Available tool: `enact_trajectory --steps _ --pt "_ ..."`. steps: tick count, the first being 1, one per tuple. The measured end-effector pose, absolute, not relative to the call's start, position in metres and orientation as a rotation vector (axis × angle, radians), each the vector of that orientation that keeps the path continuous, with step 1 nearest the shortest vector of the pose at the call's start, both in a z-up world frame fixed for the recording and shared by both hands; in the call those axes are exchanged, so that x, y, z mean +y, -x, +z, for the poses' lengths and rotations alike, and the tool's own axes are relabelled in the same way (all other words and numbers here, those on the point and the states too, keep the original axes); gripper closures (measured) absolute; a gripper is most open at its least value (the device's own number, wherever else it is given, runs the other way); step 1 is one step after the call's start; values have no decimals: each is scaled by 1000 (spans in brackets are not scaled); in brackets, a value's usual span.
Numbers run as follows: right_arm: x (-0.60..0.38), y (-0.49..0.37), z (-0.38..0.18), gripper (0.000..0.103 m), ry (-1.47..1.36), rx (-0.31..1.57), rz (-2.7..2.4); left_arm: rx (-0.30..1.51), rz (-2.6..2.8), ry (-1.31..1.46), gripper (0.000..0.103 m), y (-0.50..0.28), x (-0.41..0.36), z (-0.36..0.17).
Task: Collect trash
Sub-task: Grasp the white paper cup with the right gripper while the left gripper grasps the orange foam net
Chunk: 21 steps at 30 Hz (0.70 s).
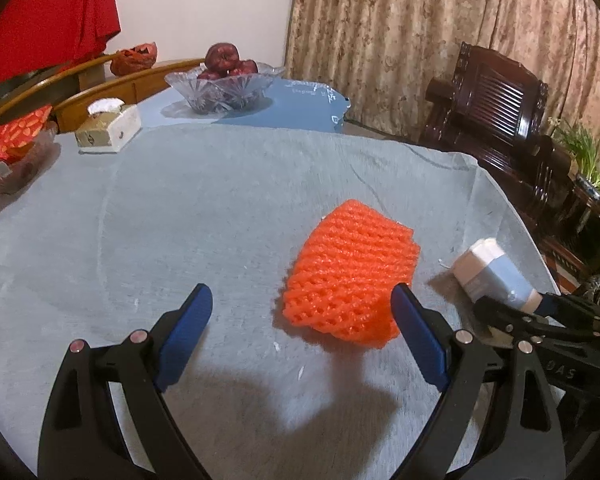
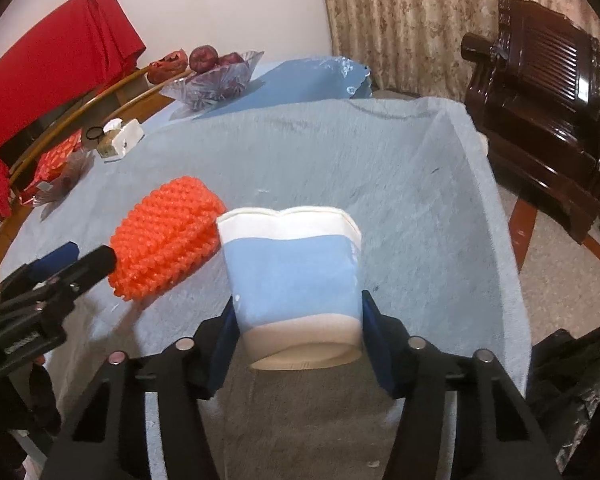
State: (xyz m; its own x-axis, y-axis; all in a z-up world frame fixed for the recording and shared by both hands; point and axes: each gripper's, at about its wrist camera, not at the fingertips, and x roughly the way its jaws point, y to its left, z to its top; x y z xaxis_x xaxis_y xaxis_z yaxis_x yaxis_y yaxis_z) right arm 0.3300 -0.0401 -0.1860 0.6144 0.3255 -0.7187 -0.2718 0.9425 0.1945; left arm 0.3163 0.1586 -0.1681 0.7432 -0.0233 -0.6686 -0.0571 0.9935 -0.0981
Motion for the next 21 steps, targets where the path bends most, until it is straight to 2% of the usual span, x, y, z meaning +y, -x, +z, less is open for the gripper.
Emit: enact_trajectory --steps 11,12,14,17,21 --pt "-55 -334 -180 47 -93 816 326 819 -9 156 16 -343 150 -185" --pt "-54 -334 -179 47 -92 815 327 827 -17 163 20 -345 149 -186" --pt "-54 -333 -180 47 -86 814 329 837 -48 188 37 -346 147 -188" --pt "-55 -331 -179 47 -86 812 332 825 -58 185 52 -344 141 -186" --pt "-58 -327 -174 47 -85 799 329 801 -51 178 60 -337 134 -179"
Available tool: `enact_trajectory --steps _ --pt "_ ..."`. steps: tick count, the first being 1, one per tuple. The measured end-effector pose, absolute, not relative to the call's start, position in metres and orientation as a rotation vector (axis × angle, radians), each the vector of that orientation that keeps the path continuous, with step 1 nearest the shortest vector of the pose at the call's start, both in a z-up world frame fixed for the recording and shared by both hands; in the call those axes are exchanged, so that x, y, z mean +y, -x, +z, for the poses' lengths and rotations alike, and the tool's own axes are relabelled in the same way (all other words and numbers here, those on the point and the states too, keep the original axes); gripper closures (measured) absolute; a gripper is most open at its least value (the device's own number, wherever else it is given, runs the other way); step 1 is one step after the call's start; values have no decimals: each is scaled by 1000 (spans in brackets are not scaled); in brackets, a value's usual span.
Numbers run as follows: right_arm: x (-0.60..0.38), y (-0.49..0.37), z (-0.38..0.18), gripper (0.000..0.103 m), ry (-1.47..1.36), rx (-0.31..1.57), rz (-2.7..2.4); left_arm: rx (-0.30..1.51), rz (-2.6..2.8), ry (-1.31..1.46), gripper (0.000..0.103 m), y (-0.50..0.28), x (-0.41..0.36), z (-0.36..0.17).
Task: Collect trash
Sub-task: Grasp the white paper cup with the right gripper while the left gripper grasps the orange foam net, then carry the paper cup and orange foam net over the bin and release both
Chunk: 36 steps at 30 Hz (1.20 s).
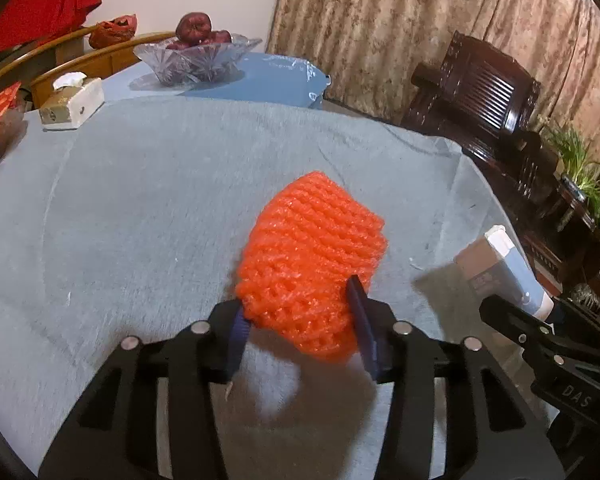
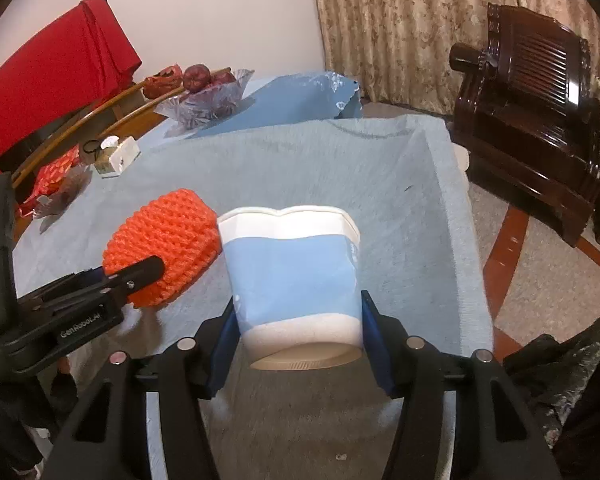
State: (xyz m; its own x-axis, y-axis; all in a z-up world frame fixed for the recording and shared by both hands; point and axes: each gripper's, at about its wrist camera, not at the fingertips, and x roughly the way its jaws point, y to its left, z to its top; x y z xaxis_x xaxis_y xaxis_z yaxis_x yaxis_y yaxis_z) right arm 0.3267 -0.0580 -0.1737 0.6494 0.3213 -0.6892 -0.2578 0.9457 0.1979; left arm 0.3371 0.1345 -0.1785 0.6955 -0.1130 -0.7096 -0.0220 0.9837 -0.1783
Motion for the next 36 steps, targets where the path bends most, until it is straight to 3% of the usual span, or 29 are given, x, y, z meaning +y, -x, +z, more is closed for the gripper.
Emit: enact_trajectory --steps 19,36 --pt "-78 -289 -127 47 -123 714 328 677 -62 134 64 -282 104 -113" --pt "-129 -205 -65 47 -114 600 287 608 -139 121 64 -206 62 -66"
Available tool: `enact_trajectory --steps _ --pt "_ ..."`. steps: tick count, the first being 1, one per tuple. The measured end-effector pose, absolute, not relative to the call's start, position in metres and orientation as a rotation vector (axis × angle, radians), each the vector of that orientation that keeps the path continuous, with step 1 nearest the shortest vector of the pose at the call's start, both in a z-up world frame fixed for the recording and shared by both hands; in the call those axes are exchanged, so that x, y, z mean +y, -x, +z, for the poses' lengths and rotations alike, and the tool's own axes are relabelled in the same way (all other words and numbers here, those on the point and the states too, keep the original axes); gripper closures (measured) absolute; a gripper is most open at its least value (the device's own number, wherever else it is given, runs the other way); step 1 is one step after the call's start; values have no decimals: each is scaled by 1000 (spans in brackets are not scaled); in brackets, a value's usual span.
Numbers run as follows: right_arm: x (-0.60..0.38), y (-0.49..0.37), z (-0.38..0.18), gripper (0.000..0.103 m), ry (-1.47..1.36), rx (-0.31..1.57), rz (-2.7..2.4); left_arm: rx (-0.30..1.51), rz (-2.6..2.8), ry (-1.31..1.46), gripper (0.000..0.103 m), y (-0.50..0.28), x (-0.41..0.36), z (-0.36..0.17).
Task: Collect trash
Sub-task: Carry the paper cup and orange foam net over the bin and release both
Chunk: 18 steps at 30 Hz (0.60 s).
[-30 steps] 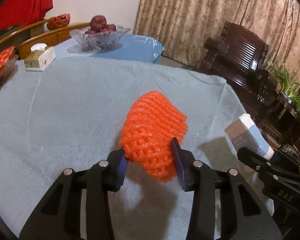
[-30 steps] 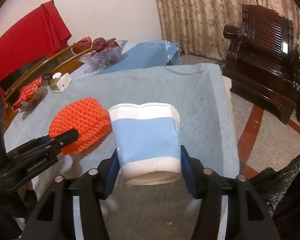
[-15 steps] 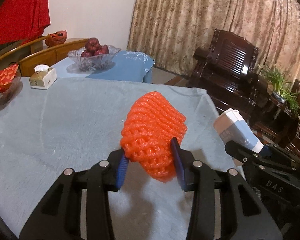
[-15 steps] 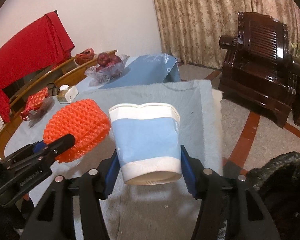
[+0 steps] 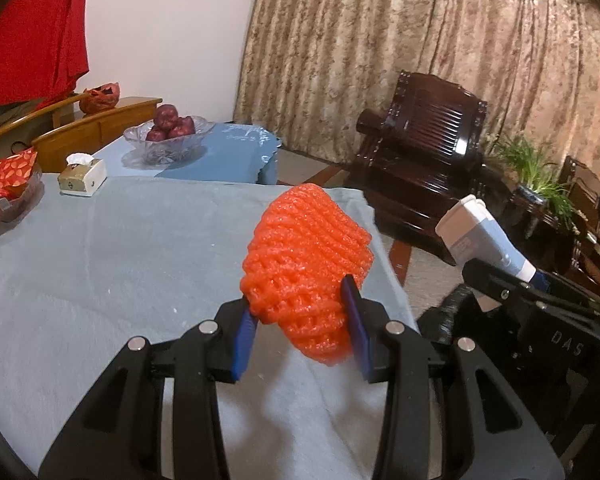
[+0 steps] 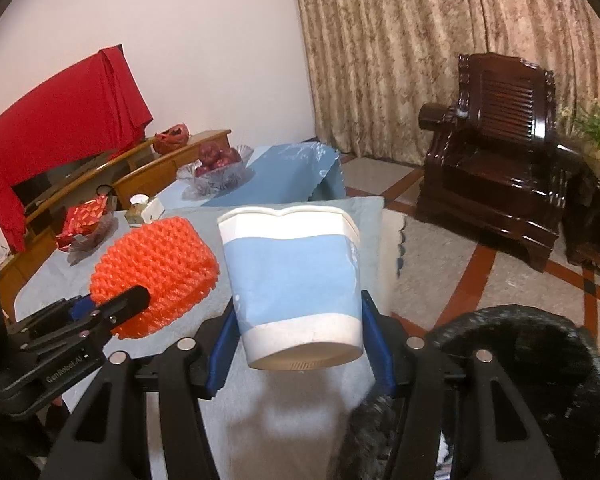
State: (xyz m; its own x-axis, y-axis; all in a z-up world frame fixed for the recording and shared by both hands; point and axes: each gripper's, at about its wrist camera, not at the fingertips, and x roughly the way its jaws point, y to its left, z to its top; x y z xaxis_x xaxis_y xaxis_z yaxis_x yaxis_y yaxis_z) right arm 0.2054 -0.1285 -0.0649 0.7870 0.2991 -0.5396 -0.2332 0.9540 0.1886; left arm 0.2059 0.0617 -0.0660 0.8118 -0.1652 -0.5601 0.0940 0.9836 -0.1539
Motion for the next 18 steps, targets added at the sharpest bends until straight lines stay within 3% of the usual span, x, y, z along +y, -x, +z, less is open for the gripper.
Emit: enact_trajectory --steps 18 --pt "-228 -120 -54 47 -161 565 92 596 -357 52 64 -152 -38 -57"
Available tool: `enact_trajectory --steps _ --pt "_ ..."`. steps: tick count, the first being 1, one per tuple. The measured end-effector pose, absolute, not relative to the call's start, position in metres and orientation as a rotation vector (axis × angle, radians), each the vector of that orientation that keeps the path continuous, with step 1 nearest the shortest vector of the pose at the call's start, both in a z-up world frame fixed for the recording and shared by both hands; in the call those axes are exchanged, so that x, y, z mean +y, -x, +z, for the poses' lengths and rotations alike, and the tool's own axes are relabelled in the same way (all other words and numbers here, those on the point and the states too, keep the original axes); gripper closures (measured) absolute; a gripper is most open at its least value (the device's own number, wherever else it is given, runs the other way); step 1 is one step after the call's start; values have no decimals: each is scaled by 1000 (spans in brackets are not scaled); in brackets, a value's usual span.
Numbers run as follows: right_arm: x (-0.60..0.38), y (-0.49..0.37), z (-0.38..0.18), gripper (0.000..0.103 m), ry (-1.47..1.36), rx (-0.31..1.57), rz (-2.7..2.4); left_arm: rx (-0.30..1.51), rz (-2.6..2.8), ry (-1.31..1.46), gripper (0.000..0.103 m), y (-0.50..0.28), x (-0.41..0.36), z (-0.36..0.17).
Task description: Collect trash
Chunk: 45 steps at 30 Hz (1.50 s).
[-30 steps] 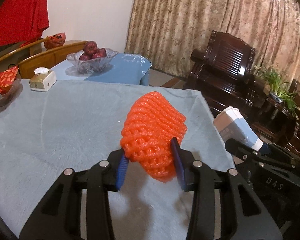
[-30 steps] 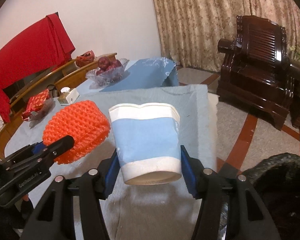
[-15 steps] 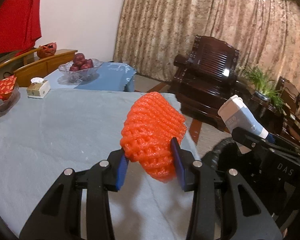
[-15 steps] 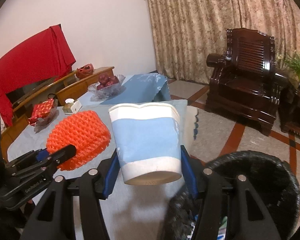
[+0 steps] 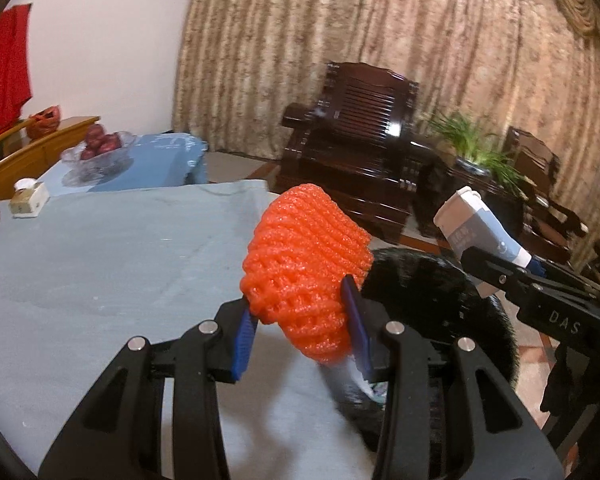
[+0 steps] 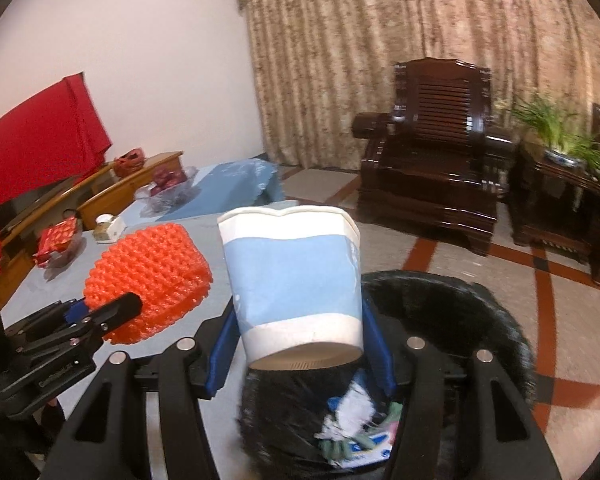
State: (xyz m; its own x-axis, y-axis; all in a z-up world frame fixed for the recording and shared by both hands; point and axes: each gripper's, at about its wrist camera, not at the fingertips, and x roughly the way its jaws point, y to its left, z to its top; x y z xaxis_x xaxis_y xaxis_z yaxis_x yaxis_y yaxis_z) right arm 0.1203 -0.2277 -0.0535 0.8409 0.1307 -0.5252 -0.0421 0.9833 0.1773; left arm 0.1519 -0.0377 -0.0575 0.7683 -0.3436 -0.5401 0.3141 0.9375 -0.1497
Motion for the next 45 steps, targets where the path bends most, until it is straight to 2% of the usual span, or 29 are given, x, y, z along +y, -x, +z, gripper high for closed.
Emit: enact_trajectory --steps 11,26,27,30,32,38,45 --pt "-287 -93 -71 47 -194 590 -33 629 -466 9 64 -155 -93 -73" --pt "-322 -110 -105 45 -210 661 -88 690 -534 -41 63 -189 -149 -107" --pt "-323 -112 -107 44 -209 664 -88 696 -539 -41 61 -192 -152 -110" --pt "-327 -116 -114 34 -205 670 -106 709 -560 -20 44 -200 -156 -115" --pt "-330 -118 -117 22 -199 676 -120 708 -568 -7 27 -202 -153 -116" --pt "-336 -113 -114 6 -200 659 -157 705 -551 3 19 -204 -141 -113" --pt "-327 -100 -93 6 -226 641 -113 664 -498 -18 13 -189 -118 -90"
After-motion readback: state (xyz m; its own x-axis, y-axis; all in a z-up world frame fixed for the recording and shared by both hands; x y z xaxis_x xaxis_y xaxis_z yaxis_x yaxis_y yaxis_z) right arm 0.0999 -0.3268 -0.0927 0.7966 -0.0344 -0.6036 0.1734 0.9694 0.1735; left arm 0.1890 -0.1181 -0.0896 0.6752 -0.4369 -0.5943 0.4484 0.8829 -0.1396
